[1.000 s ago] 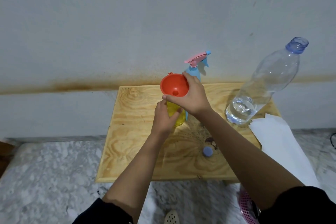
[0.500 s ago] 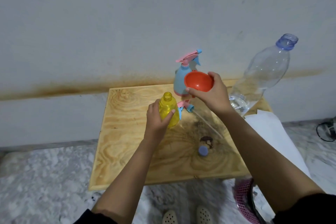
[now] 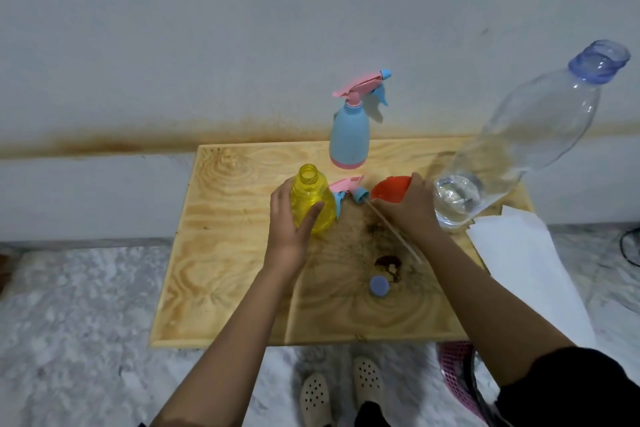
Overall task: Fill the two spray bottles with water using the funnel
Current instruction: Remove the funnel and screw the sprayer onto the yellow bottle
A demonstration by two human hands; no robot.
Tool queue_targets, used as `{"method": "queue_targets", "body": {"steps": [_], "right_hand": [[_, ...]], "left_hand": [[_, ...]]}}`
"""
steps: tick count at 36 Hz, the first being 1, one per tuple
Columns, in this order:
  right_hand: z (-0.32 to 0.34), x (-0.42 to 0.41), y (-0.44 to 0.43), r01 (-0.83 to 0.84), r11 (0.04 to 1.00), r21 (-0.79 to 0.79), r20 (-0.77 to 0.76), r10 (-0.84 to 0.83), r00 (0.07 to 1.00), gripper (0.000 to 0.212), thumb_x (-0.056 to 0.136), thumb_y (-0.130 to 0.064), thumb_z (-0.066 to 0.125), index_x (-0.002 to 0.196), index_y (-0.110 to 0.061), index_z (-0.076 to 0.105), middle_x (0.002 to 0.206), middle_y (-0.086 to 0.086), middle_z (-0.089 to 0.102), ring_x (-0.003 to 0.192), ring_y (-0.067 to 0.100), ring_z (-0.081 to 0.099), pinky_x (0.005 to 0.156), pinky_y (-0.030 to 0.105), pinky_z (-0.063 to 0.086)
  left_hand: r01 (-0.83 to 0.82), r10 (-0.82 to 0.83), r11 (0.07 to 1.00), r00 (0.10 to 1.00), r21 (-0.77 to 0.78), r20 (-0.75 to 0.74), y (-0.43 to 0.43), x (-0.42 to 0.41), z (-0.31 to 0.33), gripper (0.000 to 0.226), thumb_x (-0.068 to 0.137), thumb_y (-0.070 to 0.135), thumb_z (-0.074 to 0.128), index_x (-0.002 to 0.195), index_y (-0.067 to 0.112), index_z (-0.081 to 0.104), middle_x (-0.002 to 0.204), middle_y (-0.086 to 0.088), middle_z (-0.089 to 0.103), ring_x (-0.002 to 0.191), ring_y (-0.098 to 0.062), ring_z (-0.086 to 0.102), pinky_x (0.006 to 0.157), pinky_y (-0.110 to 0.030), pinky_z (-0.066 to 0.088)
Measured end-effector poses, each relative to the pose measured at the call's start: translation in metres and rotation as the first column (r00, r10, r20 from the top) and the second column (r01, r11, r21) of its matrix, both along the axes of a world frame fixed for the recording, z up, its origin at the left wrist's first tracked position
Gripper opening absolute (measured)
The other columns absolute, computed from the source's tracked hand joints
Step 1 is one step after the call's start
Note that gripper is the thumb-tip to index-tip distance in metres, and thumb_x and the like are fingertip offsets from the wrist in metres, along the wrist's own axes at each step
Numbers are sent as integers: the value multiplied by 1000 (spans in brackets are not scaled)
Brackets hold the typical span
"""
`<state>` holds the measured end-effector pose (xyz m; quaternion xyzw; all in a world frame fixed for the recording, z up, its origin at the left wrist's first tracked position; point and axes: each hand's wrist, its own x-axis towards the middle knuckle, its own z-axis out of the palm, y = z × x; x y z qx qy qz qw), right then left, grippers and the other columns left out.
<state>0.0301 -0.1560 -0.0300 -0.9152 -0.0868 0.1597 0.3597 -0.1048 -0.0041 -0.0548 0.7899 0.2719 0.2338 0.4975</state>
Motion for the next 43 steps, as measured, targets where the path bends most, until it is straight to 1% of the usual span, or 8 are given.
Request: {"method": "queue_targets", "body": {"steps": [3, 7, 15, 20, 22, 29, 35, 43], "right_hand": [[-4, 3, 0, -2, 1000, 14, -18, 3, 1000, 91, 73, -37, 76, 139, -1, 25, 137, 17, 35, 127, 30, 37, 99, 41, 39], [-7, 6, 1, -18, 999, 27, -25, 19, 1000, 90, 74, -41, 73, 140, -2, 25, 139, 17, 35, 128, 31, 38, 101, 42, 40], [1, 10, -1, -81, 997, 10, 54, 80, 995, 87, 80, -34, 70, 146, -8, 19, 155, 13, 10, 143, 26, 14, 112, 37, 24], [12, 11, 11, -104, 980, 170, 293, 50, 955, 53, 79, -17, 70, 125, -2, 46, 129, 16, 41, 110, 21, 44, 85, 13, 32], [13, 10, 19, -143, 973, 179, 293, 86, 952, 40, 80, -12, 68, 114, -1, 52, 115, 15, 50, 95, 17, 47, 79, 17, 36], [-8, 17, 39, -363, 917, -164, 204, 391, 897, 28, 84, -17, 61, 108, -3, 56, 108, 12, 55, 101, 24, 51, 76, 28, 36], [-21, 23, 49, -381, 810, -446, 256, 524, 813, 30, 88, -28, 56, 107, -5, 55, 104, 12, 60, 97, 28, 56, 75, 33, 40], [-21, 23, 55, -370, 748, -552, 227, 561, 796, 23, 88, -28, 52, 96, -7, 58, 97, 10, 62, 95, 30, 58, 81, 35, 39]], "left_hand": [[8, -8, 1000, 1000, -17, 5, -1, -1, -3, 50, 90, 35, 58, 130, 39, 29, 126, 14, 34, 113, 9, 36, 94, -8, 32], [8, -9, 999, 1000, -39, -15, -2, -1, -4, 53, 90, 35, 57, 133, 39, 26, 129, 13, 35, 119, 3, 36, 92, -4, 30], [-5, 3, 999, 999, -51, -49, -4, 0, -5, 64, 90, 37, 57, 144, 24, 27, 138, 2, 36, 126, -8, 38, 102, -21, 34], [-25, 23, 998, 999, -64, -33, -7, 0, -5, 64, 88, 39, 56, 144, 25, 28, 133, 9, 35, 127, -9, 38, 103, -23, 35], [-30, 29, 997, 999, -68, -28, -8, 0, -6, 64, 88, 40, 56, 144, 25, 28, 133, 11, 34, 128, -10, 37, 103, -24, 35], [-16, 16, 995, 1000, -94, -1, -7, 0, -4, 58, 86, 44, 55, 137, 38, 27, 131, 12, 34, 126, -6, 38, 106, -30, 39], [-21, 22, 997, 1000, -73, 13, -7, -1, -9, 60, 88, 44, 53, 141, 27, 32, 136, 7, 38, 126, -3, 38, 104, -19, 37], [-13, 15, 997, 999, -75, 29, -7, -2, -9, 54, 87, 42, 52, 136, 36, 29, 127, 22, 36, 117, 22, 33, 92, 1, 29]]}}
